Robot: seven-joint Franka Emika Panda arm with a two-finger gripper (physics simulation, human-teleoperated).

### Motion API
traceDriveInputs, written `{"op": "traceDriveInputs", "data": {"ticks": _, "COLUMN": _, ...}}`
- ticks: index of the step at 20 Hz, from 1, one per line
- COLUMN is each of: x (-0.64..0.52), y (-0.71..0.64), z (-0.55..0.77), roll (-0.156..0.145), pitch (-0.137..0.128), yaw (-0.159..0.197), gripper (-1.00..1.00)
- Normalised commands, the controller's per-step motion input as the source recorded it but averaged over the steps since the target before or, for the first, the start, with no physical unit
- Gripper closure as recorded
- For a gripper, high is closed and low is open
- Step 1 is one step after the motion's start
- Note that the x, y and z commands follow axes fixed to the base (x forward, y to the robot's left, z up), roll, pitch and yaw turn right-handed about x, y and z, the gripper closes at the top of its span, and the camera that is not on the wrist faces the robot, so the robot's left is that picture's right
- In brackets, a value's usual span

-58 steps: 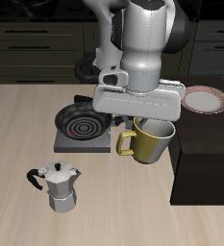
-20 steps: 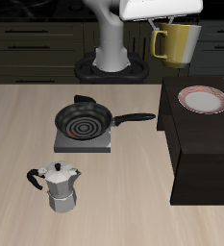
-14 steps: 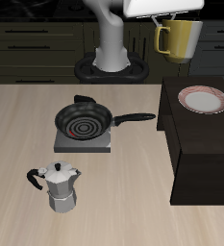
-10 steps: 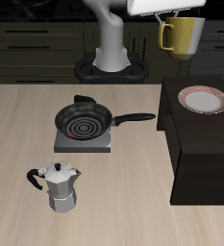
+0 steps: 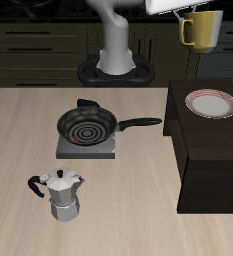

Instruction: Place the mug on the plate

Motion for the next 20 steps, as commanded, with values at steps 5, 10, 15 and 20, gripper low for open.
{"op": "traceDriveInputs", "data": {"ticks": 5, "x": -0.07, "y": 0.24, "z": 0.09, "roll": 0.055, "pitch": -0.027, "yaw": 0.027, "gripper": 1.0}}
{"op": "traceDriveInputs", "data": {"ticks": 10, "x": 0.17, "y": 0.02, "z": -0.03, "roll": -0.02, "pitch": -0.011, "yaw": 0.003, "gripper": 1.0}}
{"op": "traceDriveInputs", "data": {"ticks": 15, "x": 0.29, "y": -0.07, "z": -0.17, "roll": -0.026, "pitch": 0.017, "yaw": 0.003, "gripper": 1.0}}
{"op": "traceDriveInputs", "data": {"ticks": 20, "x": 0.25, "y": 0.01, "z": -0.05, "roll": -0.028, "pitch": 0.02, "yaw": -0.005, "gripper": 1.0}}
